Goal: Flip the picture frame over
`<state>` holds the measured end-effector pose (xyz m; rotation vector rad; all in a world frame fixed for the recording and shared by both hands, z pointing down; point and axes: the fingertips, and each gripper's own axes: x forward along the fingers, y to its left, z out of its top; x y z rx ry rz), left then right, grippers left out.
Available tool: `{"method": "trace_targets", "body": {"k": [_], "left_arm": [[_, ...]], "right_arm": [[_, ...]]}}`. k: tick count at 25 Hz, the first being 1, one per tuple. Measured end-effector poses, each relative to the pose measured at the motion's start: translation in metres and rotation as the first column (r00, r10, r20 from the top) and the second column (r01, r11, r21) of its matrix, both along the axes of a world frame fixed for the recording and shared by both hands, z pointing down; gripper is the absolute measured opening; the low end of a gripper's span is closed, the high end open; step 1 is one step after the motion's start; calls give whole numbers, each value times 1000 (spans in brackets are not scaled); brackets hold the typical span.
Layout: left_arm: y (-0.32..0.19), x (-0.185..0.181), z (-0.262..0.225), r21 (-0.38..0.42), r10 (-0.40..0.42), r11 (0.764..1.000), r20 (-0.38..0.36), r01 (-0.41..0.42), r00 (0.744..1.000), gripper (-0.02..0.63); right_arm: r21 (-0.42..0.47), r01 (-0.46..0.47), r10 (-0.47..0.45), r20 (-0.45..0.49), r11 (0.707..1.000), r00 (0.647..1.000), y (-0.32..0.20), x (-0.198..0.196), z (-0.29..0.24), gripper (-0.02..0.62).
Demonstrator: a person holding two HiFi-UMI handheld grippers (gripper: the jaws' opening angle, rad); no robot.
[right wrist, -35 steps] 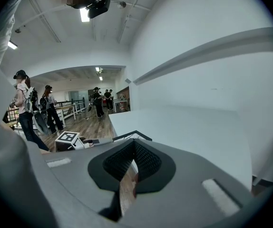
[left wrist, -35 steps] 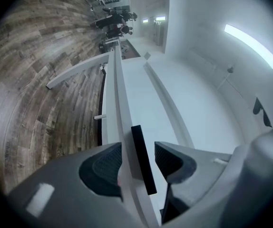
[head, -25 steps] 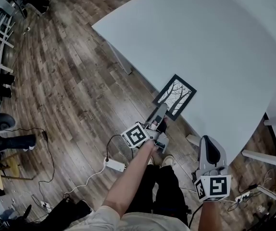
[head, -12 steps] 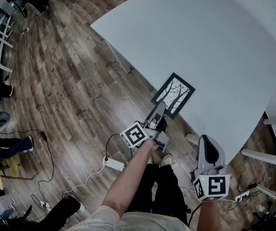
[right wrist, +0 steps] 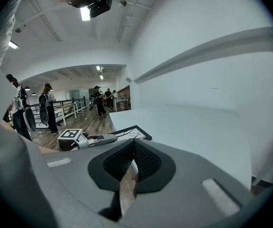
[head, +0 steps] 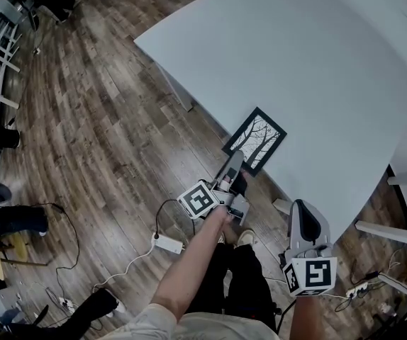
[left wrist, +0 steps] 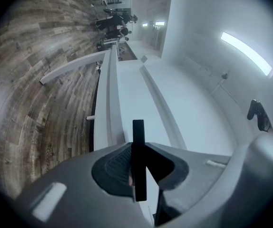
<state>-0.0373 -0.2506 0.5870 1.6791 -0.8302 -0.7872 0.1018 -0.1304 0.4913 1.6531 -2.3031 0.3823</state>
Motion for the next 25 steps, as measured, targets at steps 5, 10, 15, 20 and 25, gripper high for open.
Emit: {"method": "trace_targets", "body": {"k": [5, 10, 15, 20, 25], "left_arm": [[-1, -5, 1, -14, -16, 1000, -14, 16, 1000, 75], [0, -5, -7, -5, -26, 1000, -4, 26, 1000, 74], [-4, -14, -15, 14, -40, 999, 6, 40, 999, 74], [-10, -19, -27, 32, -52, 998, 15, 52, 999, 74], [-14, -25, -41, 78, -64, 995, 70, 58, 995, 74]], "right_arm": [[5, 3, -3, -2, 1000, 1000, -2, -2, -1, 25], [11, 2, -2, 3, 1000, 1000, 0, 1, -4, 25], [15, 5, -5, 2, 1000, 1000, -2, -3, -7, 25], [23, 12, -12, 4, 1000, 1000, -6, -5, -10, 25], [27, 14, -15, 5, 1000, 1000, -7, -6, -14, 25]]}}
